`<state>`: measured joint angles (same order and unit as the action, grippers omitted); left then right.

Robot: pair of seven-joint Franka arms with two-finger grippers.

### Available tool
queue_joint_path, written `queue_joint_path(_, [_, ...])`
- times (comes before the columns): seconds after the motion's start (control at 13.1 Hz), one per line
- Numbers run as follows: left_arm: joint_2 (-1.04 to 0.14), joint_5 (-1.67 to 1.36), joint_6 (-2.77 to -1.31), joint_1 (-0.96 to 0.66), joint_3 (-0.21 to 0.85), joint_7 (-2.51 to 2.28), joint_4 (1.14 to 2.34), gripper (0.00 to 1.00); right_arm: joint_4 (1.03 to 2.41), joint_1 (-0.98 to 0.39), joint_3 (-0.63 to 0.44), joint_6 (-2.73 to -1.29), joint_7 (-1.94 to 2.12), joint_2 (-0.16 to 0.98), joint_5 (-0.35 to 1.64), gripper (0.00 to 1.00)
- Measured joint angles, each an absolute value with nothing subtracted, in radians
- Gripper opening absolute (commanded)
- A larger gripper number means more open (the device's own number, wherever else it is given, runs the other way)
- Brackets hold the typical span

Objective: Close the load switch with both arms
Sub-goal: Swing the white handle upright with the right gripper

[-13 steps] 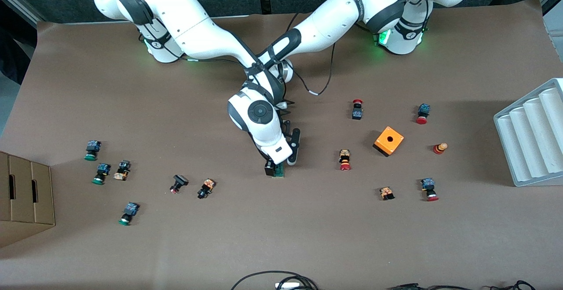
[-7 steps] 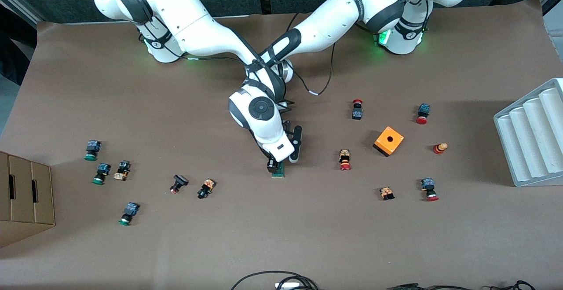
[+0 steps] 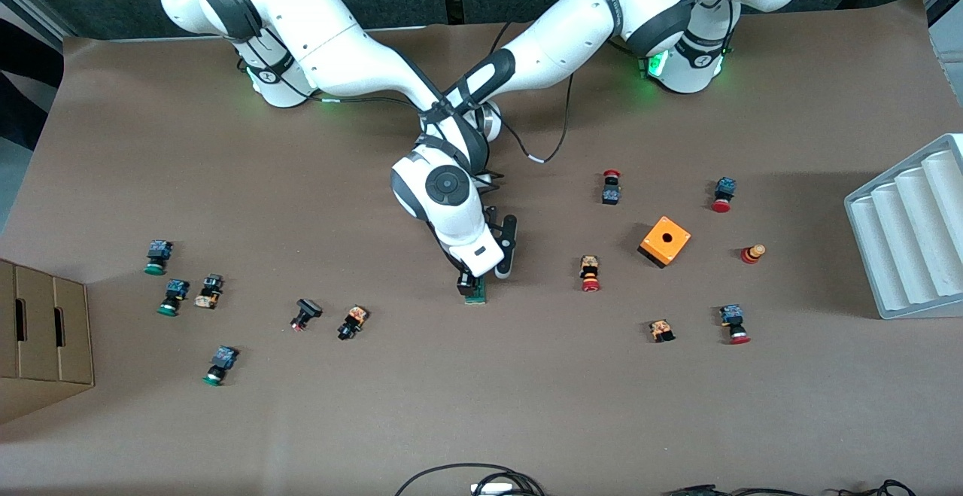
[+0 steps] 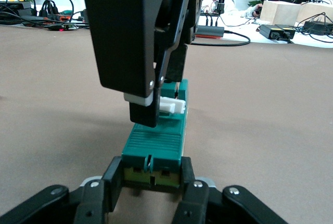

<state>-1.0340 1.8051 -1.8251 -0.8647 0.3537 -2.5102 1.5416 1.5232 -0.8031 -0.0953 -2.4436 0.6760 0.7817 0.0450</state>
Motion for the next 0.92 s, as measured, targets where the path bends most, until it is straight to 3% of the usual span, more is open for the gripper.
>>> queue_joint_path(0.92, [-1.034, 1.805, -1.825, -0.865, 0.354, -2.51, 1.541, 0.29, 1.521, -0.788, -0.103, -2.445, 0.675, 0.763, 0.047, 0.73])
